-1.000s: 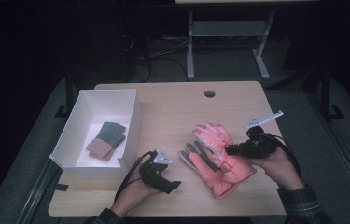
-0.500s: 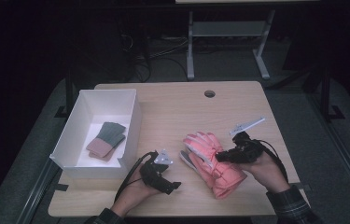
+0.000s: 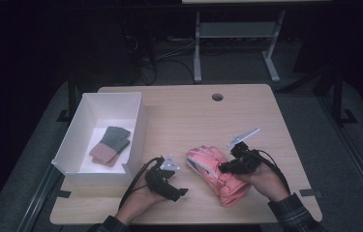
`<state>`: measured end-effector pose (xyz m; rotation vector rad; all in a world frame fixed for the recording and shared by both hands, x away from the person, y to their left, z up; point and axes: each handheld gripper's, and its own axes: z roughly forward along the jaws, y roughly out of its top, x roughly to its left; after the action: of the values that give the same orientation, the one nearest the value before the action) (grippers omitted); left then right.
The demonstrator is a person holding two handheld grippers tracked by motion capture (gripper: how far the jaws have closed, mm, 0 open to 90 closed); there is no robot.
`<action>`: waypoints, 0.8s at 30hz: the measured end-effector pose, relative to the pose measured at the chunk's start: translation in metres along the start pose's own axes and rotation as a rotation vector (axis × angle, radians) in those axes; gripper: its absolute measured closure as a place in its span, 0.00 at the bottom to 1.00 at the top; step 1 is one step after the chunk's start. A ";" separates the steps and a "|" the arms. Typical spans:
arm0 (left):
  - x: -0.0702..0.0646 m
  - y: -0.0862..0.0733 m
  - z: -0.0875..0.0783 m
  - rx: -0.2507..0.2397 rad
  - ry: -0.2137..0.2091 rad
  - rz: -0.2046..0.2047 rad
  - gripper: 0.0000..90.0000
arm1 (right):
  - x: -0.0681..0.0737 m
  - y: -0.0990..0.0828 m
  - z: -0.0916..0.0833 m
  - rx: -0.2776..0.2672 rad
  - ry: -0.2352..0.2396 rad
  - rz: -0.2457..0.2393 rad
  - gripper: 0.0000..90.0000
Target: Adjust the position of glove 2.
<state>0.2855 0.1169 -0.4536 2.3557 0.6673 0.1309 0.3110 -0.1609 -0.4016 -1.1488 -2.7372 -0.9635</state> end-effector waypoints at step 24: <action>-0.012 0.010 -0.015 -0.040 -0.044 0.022 1.00 | -0.044 -0.041 -0.051 -0.227 -0.051 -0.031 1.00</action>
<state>0.2756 0.1139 -0.4345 2.3211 0.6121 0.1006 0.3057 -0.2386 -0.3928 -1.1788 -2.7484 -1.2947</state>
